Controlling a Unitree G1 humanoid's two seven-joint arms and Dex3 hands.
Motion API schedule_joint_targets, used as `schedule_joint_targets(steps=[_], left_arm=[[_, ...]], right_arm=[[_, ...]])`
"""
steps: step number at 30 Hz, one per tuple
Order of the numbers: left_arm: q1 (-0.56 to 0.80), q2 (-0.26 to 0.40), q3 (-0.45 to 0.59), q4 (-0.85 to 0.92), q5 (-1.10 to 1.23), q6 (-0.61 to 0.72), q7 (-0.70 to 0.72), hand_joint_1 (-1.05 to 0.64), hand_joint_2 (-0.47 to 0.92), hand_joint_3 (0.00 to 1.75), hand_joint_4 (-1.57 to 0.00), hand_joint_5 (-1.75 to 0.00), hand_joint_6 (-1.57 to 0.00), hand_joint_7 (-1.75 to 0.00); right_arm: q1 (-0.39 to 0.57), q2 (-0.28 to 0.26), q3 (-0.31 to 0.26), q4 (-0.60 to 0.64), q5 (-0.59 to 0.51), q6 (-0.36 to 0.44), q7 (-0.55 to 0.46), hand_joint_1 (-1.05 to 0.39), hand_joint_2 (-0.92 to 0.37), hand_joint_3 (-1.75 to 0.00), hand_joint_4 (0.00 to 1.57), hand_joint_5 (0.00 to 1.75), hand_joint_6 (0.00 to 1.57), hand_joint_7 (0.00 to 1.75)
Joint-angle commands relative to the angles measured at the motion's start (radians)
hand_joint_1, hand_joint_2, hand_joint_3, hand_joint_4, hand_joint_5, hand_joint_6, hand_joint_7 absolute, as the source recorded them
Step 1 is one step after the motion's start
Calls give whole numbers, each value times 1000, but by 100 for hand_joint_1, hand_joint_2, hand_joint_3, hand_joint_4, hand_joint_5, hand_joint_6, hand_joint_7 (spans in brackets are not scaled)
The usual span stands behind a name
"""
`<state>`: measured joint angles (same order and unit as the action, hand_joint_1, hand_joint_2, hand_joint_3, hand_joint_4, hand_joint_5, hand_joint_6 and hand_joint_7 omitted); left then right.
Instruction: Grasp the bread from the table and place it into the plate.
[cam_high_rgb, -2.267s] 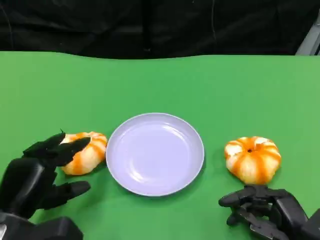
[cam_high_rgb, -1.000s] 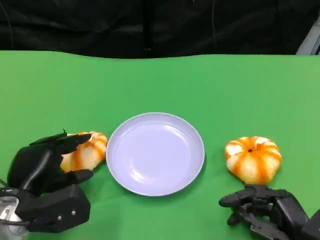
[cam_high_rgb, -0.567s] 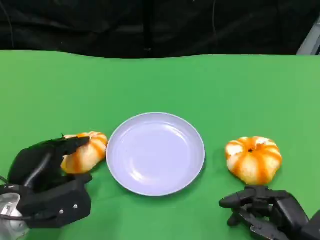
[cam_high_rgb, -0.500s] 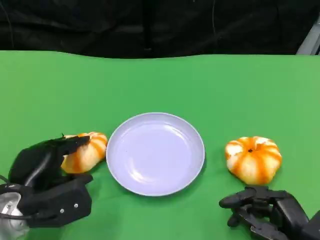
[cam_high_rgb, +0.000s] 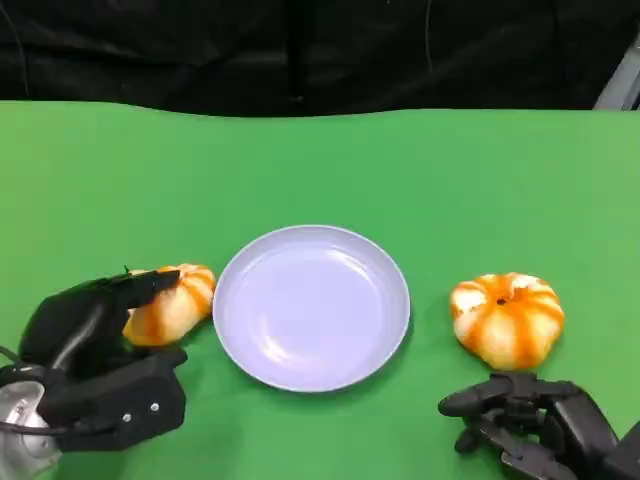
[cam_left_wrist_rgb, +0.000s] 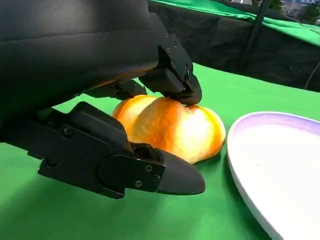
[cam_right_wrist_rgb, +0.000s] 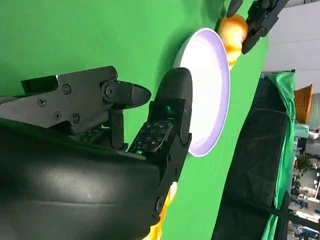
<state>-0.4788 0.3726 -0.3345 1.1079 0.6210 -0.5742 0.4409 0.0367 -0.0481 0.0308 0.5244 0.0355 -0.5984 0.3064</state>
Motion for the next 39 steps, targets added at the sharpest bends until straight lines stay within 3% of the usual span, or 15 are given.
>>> schedule_joint_targets(steps=[1,17,20,21,25,33,39], left_arm=[[-19,-4,-11,31,-6,27,-15,-85,92,23,-46,0,-56,0],[-36,-8,-20,63,-8,28,-11,-82,92,22,-46,0,-57,0],[-37,-4,-27,63,-2,23,-8,-62,92,12,-46,0,-57,0],[-36,-3,-26,63,-4,19,-9,-47,90,8,-46,0,-57,0],[-36,-3,-23,68,-13,14,-20,-23,87,2,-45,0,-58,0],[-37,4,-32,66,-18,11,-29,-8,88,1,-44,0,-57,0],[-39,6,-40,64,-15,20,-33,-6,90,1,-47,-1,-59,-1]], right_arm=[[8,-8,-6,-9,12,-1,-2,-6,-92,-39,80,117,104,45],[5,-7,-3,-7,3,-6,-9,-5,-92,-39,80,117,104,44],[5,-5,-3,-8,5,-3,-9,-5,-92,-39,80,118,104,44],[5,-5,-3,-8,5,-4,-9,-5,-92,-39,80,118,104,44],[4,-4,-3,-6,6,-4,-8,-4,-92,-39,80,118,104,44],[4,-4,-4,-8,6,-1,-8,-4,-92,-40,80,119,104,44],[4,-3,-4,-10,9,0,-5,-4,-92,-39,79,119,105,44]])
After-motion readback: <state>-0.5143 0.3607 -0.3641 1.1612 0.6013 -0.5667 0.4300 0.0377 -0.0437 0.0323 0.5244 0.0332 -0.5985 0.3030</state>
